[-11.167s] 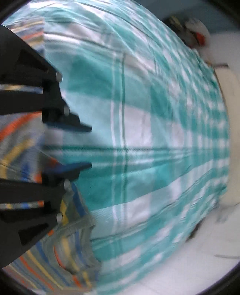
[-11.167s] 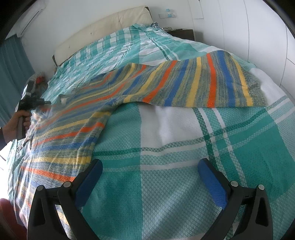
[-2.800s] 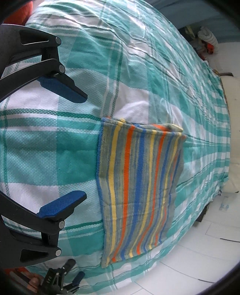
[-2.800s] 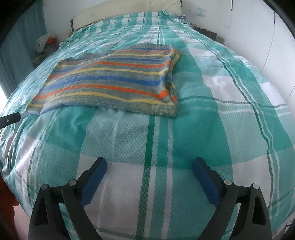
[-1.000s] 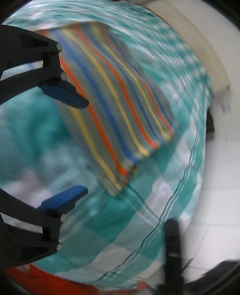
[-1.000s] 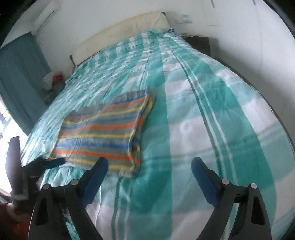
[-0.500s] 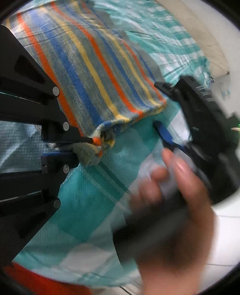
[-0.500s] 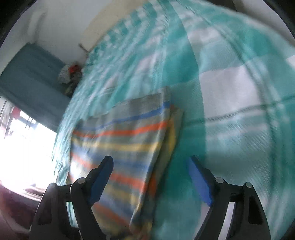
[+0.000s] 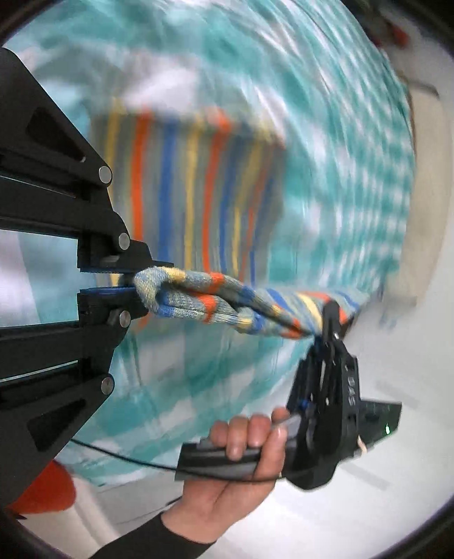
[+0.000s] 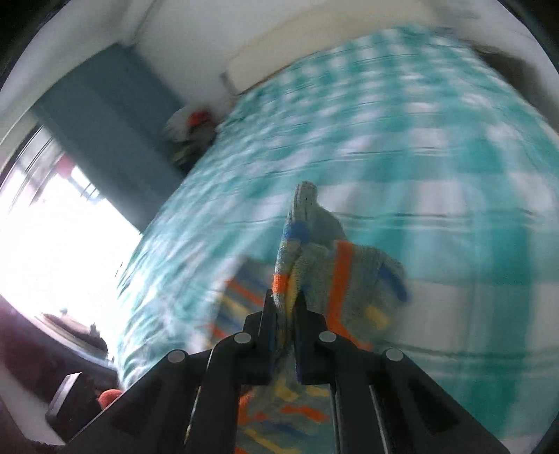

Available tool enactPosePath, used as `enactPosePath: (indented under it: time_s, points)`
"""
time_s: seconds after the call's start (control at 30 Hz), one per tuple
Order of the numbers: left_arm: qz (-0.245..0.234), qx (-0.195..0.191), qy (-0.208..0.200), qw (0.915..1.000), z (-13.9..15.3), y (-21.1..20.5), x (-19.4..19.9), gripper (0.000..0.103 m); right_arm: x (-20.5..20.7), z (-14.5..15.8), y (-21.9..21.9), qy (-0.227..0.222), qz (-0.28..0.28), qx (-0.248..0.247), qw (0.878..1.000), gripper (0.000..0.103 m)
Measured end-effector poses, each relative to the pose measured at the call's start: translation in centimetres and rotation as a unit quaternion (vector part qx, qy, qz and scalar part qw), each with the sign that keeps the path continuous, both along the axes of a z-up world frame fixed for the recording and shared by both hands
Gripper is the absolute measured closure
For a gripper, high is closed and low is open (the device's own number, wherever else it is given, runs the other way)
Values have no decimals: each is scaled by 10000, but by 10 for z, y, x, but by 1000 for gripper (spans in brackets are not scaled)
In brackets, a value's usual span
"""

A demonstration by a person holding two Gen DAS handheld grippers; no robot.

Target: Fold small clothes

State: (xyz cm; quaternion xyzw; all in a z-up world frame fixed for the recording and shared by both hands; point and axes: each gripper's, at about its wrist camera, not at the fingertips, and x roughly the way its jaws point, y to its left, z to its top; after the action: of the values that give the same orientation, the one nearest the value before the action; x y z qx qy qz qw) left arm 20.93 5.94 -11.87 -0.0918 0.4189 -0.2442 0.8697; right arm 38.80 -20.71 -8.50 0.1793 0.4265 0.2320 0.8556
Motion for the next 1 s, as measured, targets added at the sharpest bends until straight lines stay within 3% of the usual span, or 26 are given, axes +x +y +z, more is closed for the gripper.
enactPosePath:
  time_s: [0.1, 0.17, 0.2, 0.23, 0.3, 0.4, 0.47, 0.5, 0.57, 0.67, 0.73, 0.8, 0.9, 0.97, 1.0]
  points:
    - [548, 95, 210, 9982, -24, 41, 11, 99, 24, -15, 69, 87, 353, -54, 9993, 95]
    - [866, 462, 429, 9942, -48, 58, 18, 92, 38, -36, 107, 235, 469, 18, 9986, 91]
    - [992, 622, 610, 9912, -58, 60, 23, 75, 43, -46, 121, 309, 476, 53, 9984, 86]
    - [1125, 719, 850, 9874, -67, 66, 28, 58, 45, -58, 128, 419, 449, 105, 9981, 73]
    - [1381, 438, 1056, 9838, -71, 88, 26, 43, 44, -69, 129, 527, 285, 271, 9978, 68]
    - [1547, 348, 738, 9846, -51, 100, 17, 31, 19, -60, 102, 316, 80, 238, 9992, 67]
    - [1429, 283, 435, 9884, -36, 95, 16, 29, -6, -48, 78, 33, -50, -364, 9993, 66]
    - [1336, 269, 362, 9900, -33, 89, 20, 29, -22, -43, 68, -119, -65, -890, 9959, 66]
    - [1078, 346, 248, 9933, -30, 74, 31, 29, -43, -38, 61, -220, 0, -1486, 9886, 66]
    - [805, 743, 116, 9939, -38, 46, 44, 28, -74, -33, 68, -312, 295, -1477, 9881, 66]
    - [782, 1153, 334, 9897, -55, 40, 51, 28, -90, -37, 84, -417, 608, -1381, 9877, 66]
    - [722, 1594, 715, 9820, -77, 37, 58, 28, -103, -60, 104, -324, 952, -1214, 9875, 67]
    - [597, 1514, 857, 9829, -72, 52, 51, 28, -113, -132, 124, 468, 1105, -1885, 9747, 67]
    - [623, 1314, 741, 9866, -54, 64, 51, 29, -123, -134, 117, 272, 1028, -1839, 9772, 68]
    - [609, 981, 620, 9914, -38, 71, 55, 25, -122, -125, 114, 324, 1027, -1800, 9778, 68]
